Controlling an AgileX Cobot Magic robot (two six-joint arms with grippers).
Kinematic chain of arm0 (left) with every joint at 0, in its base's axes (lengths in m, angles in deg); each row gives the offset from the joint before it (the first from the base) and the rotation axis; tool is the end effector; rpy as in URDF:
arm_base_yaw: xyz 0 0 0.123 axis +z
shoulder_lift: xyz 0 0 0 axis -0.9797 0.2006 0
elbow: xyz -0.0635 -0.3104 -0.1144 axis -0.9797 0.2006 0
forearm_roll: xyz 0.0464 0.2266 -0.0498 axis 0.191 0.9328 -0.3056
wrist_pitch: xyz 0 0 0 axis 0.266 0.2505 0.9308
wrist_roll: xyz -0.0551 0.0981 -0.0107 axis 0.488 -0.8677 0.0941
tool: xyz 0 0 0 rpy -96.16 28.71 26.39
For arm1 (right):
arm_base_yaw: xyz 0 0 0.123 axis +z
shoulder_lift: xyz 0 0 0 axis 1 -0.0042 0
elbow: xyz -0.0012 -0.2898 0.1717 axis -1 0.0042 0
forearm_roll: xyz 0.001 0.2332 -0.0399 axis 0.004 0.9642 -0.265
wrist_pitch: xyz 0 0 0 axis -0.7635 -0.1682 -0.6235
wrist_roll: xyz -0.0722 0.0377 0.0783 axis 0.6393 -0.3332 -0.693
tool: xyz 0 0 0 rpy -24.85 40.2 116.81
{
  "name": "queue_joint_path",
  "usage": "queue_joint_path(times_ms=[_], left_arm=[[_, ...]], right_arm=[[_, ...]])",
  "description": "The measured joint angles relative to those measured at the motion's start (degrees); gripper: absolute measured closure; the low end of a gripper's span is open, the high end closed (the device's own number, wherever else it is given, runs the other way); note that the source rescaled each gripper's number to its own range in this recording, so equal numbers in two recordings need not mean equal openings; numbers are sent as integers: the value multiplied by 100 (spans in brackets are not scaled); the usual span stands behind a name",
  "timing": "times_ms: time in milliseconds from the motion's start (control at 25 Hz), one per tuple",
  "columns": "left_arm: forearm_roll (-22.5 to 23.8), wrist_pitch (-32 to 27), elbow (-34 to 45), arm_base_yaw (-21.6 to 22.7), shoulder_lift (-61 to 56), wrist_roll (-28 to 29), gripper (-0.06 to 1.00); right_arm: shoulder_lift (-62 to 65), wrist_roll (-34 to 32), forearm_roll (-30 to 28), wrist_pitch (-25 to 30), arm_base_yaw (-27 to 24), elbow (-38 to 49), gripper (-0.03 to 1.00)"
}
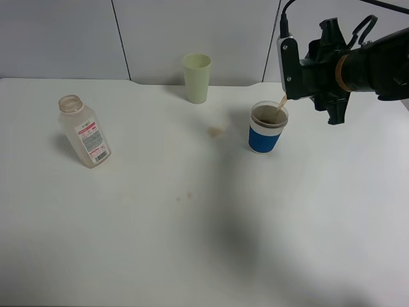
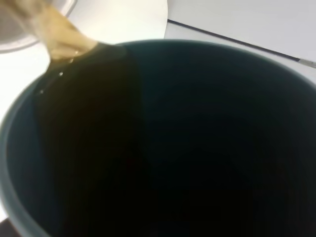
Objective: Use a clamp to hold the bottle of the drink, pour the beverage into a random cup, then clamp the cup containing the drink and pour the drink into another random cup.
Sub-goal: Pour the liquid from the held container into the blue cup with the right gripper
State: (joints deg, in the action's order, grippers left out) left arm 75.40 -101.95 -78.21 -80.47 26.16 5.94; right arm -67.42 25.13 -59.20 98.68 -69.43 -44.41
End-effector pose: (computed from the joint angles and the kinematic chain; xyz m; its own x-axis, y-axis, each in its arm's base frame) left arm -0.0518 -0.0024 0.2625 -0.4342 0.0314 -0.9003 0.0759 0.9971 -0.0018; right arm 0.3247 0.0866 0.2655 0.1359 -0.9733 0.1850 -0.5421 -0.2293 -0.8084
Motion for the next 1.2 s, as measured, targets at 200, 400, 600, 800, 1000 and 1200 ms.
queue_joint_path(times_ms=[200,400,600,800,1000,1200], left_arm=[[0,0,0,0,0,0,-5],[0,0,0,0,0,0,-5],[0,0,0,0,0,0,-5],[0,0,0,0,0,0,-5],[0,0,0,0,0,0,-5],[0,0,0,0,0,0,-5]], right_arm=[[0,105,0,109,5,0,95],[0,272,0,294,53,0,95],[-80,469,0,406,170,-15,95],[-251,734,0,433,247,-15,95],[-267,881,0,442,293,-103,95],[-267,1188,5,576,405,-314,95]])
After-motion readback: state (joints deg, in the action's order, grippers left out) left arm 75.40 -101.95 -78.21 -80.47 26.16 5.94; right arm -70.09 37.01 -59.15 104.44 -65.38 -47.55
